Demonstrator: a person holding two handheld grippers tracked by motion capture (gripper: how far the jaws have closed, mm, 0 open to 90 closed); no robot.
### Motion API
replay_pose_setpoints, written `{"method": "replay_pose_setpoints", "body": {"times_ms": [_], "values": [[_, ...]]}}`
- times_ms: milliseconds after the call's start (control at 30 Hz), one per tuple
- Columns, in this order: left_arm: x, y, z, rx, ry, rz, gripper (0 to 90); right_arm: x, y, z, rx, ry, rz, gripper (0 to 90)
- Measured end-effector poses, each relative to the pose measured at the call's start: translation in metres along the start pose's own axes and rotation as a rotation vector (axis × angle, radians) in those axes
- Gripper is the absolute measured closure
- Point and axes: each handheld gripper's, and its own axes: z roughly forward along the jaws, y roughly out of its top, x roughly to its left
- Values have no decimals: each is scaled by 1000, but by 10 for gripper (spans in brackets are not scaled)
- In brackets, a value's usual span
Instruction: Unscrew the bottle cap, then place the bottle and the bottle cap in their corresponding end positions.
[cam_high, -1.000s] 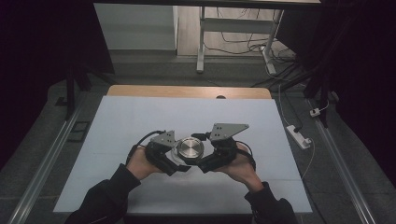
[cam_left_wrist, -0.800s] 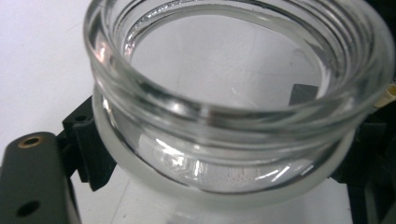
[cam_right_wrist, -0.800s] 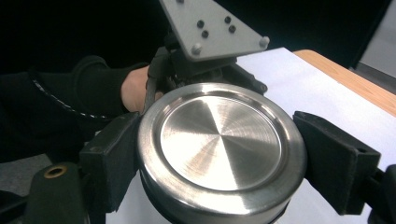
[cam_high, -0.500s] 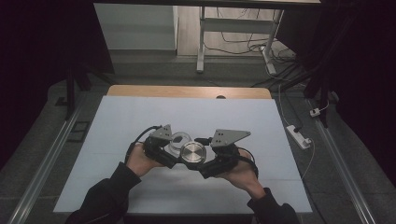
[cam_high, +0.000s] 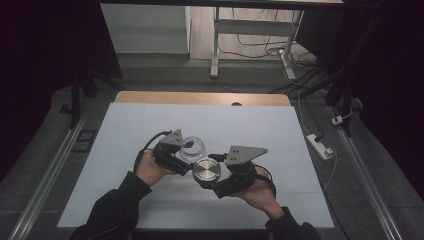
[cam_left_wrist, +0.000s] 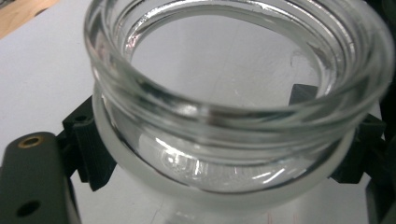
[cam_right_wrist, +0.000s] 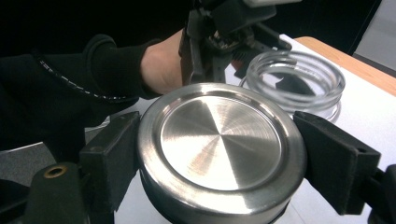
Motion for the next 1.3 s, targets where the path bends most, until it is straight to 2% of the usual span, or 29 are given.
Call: {"method": "replay_pose_setpoints", "body": {"times_ms": [533,933,1300], "values": [[6,7,2,-12,22,-3,149,12,-19,8,15,5,0,181],[10,13,5,-22,33,-3,149,15,-38,22,63,1,3,181],[23,18,13,-28,57,-8,149,14,-50,30,72,-13,-2,181]]}}
